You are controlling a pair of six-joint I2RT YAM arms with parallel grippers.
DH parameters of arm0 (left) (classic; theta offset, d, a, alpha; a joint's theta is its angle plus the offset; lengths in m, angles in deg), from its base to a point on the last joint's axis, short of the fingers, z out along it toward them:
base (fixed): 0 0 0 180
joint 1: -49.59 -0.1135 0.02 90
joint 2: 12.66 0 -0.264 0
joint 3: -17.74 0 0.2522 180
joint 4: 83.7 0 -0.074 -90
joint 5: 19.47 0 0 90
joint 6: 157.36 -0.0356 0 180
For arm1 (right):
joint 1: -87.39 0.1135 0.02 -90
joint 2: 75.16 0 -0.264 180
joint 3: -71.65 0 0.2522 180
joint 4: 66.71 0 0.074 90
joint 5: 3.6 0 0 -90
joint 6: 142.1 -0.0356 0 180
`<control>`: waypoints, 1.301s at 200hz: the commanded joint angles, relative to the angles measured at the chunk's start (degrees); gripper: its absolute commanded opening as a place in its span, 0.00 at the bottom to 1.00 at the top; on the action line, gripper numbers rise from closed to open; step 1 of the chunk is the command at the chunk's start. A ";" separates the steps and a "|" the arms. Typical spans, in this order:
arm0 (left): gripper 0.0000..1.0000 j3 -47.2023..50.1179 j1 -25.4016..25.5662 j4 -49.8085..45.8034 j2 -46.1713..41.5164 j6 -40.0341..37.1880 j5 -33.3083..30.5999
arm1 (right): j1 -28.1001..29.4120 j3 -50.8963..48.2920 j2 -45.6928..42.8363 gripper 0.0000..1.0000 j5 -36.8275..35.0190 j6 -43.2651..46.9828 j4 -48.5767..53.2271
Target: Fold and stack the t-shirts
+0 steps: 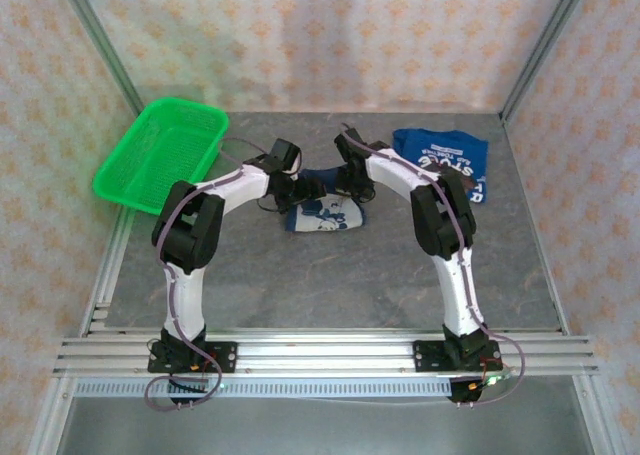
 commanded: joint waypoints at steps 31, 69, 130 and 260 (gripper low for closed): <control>0.84 -3.37 0.43 3.38 -3.28 3.19 3.69 | -0.15 2.63 -6.69 0.00 -12.50 7.03 7.50; 0.90 -7.75 0.81 2.31 -4.52 4.40 3.53 | -1.78 4.35 -10.83 0.00 -18.97 12.20 9.56; 0.95 -11.41 0.31 -5.75 -10.30 0.22 -1.03 | -6.16 5.96 -15.54 0.00 -20.84 17.57 6.59; 0.99 -3.98 -1.99 -18.64 -29.37 -6.90 -11.45 | -14.21 12.10 -15.41 0.00 -20.06 27.99 3.84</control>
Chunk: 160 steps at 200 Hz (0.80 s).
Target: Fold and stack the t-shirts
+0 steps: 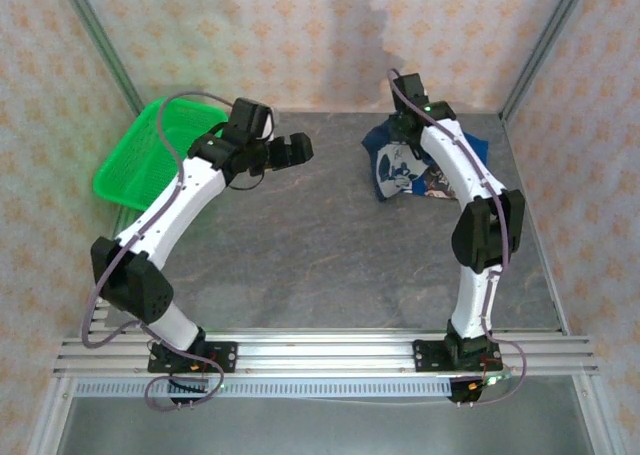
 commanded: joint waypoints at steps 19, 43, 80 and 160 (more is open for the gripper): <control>0.99 5.45 -2.65 -3.37 -5.41 -1.75 -2.16 | -4.11 1.75 -0.36 0.00 -0.62 4.95 -2.95; 0.99 7.02 -3.45 -5.82 -7.85 -3.60 -2.38 | -7.25 -0.29 0.13 0.00 0.76 4.97 -4.30; 1.00 10.68 -5.02 -9.67 -14.13 -5.03 -3.59 | -12.89 -3.77 3.63 0.26 2.08 4.13 -6.59; 1.00 22.08 -8.68 -13.21 -32.79 -3.90 -8.36 | -18.74 -12.45 -10.91 0.99 1.17 -5.88 -6.58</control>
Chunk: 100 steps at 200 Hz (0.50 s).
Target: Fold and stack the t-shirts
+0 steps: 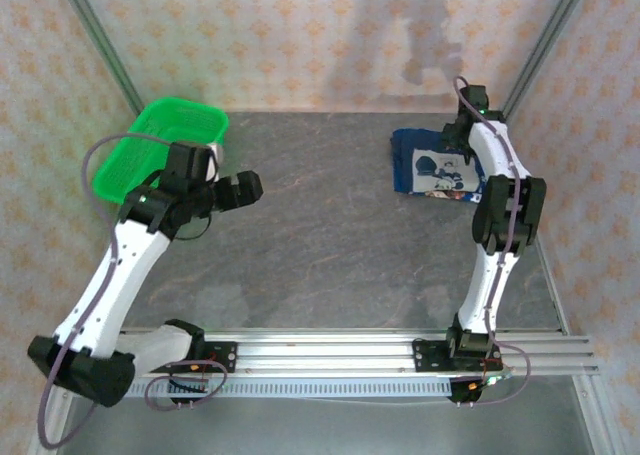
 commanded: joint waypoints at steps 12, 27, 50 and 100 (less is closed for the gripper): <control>1.00 7.37 -2.69 0.61 -6.57 0.53 -6.67 | 1.23 -15.61 -24.92 0.99 2.74 -8.64 -3.16; 1.00 11.62 -3.10 4.29 -9.30 1.24 -13.00 | 1.50 -29.85 -36.47 0.99 8.80 -12.70 -8.06; 1.00 19.38 -3.93 13.67 -12.05 -1.40 -25.99 | 3.95 -53.48 -54.77 0.99 8.72 -14.99 -16.96; 1.00 50.14 -8.58 61.87 -11.04 -16.82 -34.59 | 4.55 -90.24 -66.52 0.99 -3.89 -1.89 -63.98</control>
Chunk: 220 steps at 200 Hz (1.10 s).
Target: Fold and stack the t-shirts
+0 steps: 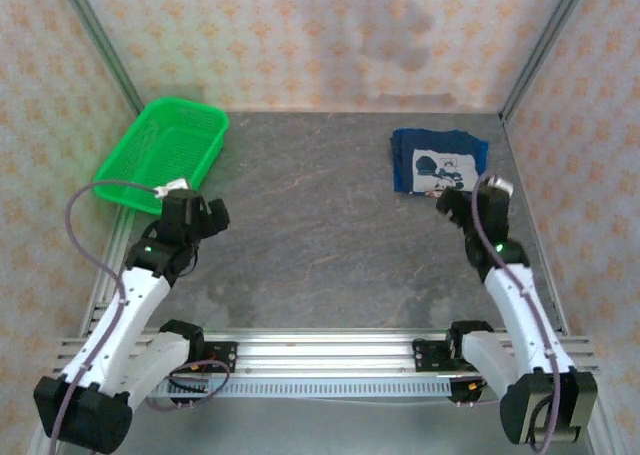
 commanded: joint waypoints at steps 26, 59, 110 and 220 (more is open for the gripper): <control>1.00 16.86 -1.58 43.68 8.24 -11.01 -10.59 | -0.29 -13.06 10.60 0.99 -12.36 9.06 -44.32; 1.00 13.86 -2.01 59.69 23.36 -15.72 -7.70 | -1.94 -11.59 30.03 1.00 -9.63 6.27 -64.33; 1.00 9.32 -4.69 62.45 35.05 -17.27 2.29 | -0.17 -3.96 39.09 0.99 -4.46 10.92 -60.42; 1.00 9.65 -4.71 63.11 35.21 -17.53 2.23 | 0.27 -3.27 38.58 0.99 -5.17 11.23 -58.20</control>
